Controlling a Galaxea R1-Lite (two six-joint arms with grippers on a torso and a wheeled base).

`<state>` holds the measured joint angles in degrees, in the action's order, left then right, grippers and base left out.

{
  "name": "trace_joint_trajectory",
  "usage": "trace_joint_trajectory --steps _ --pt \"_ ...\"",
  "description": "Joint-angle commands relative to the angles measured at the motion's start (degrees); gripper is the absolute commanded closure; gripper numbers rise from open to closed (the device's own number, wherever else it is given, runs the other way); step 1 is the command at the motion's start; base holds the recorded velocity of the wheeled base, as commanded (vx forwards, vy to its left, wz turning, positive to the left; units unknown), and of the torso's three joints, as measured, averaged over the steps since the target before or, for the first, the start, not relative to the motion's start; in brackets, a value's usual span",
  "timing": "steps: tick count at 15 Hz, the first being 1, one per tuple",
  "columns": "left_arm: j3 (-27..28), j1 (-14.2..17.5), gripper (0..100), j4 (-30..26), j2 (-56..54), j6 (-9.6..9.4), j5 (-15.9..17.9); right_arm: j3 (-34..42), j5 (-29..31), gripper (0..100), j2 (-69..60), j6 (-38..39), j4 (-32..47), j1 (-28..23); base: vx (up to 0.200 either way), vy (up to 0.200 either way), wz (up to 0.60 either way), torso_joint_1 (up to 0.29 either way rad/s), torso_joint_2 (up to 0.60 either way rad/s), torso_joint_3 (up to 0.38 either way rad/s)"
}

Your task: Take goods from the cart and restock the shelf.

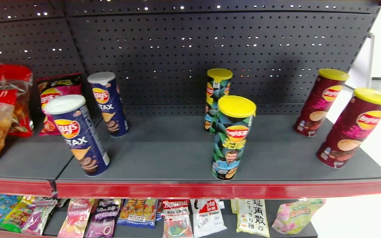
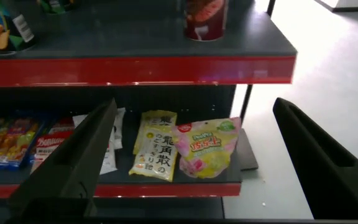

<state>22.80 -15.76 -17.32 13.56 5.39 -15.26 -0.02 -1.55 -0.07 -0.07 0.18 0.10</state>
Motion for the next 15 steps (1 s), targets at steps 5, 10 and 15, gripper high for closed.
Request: trace_joint_trajectory --steps 5,10,15 --pt "-4.1 -0.1 0 -0.2 -3.5 -0.73 0.2 0.0 0.0 0 0.1 0.1 0.0 0.0 0.0 0.0 0.0 0.0 0.0 0.0" --pt "-2.8 13.5 0 -0.2 4.1 -0.64 -2.1 0.0 0.0 0 0.1 0.1 0.0 0.0 0.0 0.0 0.0 0.0 0.0 0.0" --pt "-14.9 16.1 0 2.9 -13.6 -1.08 11.7 0.0 0.0 0 0.1 0.1 0.0 0.0 0.0 0.0 0.0 0.0 0.0 0.0"
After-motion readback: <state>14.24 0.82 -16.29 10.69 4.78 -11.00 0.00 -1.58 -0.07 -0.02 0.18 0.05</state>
